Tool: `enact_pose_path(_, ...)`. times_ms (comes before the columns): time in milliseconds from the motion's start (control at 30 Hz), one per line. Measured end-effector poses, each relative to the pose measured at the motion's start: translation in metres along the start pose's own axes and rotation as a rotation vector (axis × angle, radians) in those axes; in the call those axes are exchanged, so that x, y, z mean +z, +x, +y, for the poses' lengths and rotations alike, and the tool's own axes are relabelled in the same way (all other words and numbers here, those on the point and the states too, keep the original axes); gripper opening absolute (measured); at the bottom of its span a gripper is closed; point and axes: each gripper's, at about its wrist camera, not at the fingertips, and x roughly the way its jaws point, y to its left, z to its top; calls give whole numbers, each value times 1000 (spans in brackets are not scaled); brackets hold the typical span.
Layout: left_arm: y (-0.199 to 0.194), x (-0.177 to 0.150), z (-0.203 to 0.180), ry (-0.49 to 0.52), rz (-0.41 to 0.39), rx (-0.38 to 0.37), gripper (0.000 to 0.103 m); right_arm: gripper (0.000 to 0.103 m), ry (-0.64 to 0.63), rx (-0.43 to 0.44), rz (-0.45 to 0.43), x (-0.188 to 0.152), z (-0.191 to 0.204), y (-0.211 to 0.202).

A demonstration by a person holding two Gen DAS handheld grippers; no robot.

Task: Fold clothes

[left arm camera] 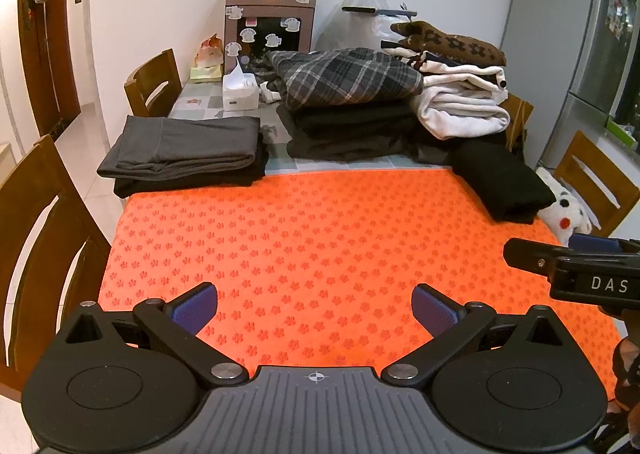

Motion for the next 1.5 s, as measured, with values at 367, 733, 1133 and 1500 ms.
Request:
enact_pose_path(367, 3, -2, -2, -10, -1, 8, 103, 103, -10, 1, 3, 2, -1, 2)
enact_pose_path(733, 4, -4, -1, -13, 6, 11, 103, 103, -3, -1, 3, 1, -1, 0)
enact_pose_path(1133, 3, -1, 0, -13, 13, 7, 103, 103, -2, -5, 2, 0, -1, -1)
enact_pose_path(1500, 5, -1, 0, -13, 17, 7, 103, 103, 3, -9, 6, 1, -3, 1)
